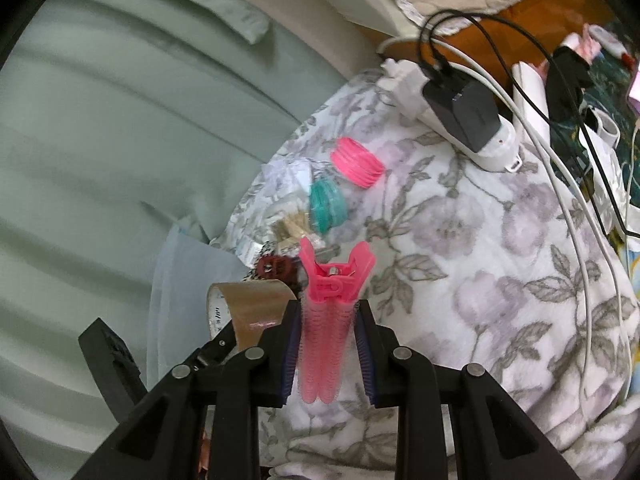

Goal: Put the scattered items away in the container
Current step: 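Carry the tape roll with the left tool while the right tool carries the pink clip to the box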

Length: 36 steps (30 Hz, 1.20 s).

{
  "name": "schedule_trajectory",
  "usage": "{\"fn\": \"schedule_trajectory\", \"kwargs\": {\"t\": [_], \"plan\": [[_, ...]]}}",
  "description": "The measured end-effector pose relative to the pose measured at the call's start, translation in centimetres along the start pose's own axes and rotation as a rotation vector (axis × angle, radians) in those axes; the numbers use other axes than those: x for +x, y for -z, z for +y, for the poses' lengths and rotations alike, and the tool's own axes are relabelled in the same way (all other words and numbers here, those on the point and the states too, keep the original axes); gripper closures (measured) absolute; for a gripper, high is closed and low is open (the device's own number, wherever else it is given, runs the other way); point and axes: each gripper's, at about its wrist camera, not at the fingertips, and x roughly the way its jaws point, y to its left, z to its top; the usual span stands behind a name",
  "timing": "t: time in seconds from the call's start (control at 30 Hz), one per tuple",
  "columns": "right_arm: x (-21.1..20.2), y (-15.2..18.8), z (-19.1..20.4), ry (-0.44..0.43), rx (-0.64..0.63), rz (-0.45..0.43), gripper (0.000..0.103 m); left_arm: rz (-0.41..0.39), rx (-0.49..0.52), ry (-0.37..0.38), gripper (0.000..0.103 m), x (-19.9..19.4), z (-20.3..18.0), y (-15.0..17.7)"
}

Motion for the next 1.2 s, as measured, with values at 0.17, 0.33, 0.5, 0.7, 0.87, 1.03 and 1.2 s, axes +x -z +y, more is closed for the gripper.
{"fn": "schedule_trajectory", "kwargs": {"t": [0.17,0.33,0.5,0.7,0.87,1.03,1.2], "plan": [[-0.9,1.1,2.3,-0.005,-0.057,-0.018,0.074,-0.052,-0.031,0.027,0.092,-2.5,1.3,0.0],[-1.6,2.1,4.7,-0.007,-0.120,-0.031,0.074,-0.118,-0.058,0.055,0.092,-5.3,2.3,-0.2],[-2.1,2.8,7.5,-0.013,-0.195,-0.046,0.074,-0.194,-0.084,0.079,0.092,-8.0,3.5,-0.8],[-2.3,3.8,11.3,-0.040,-0.289,-0.050,0.074,-0.281,-0.119,0.066,0.092,-11.1,5.7,-1.3],[-1.8,4.7,14.4,-0.055,-0.376,-0.035,0.074,-0.371,-0.170,0.040,0.092,-14.0,8.4,-1.1],[-1.0,5.4,17.6,-0.083,-0.447,-0.028,0.074,-0.429,-0.230,-0.007,0.092,-15.9,11.6,-0.8],[0.5,6.2,20.6,-0.107,-0.510,-0.005,0.074,-0.452,-0.301,-0.032,0.092,-16.5,14.9,-0.5]]}}
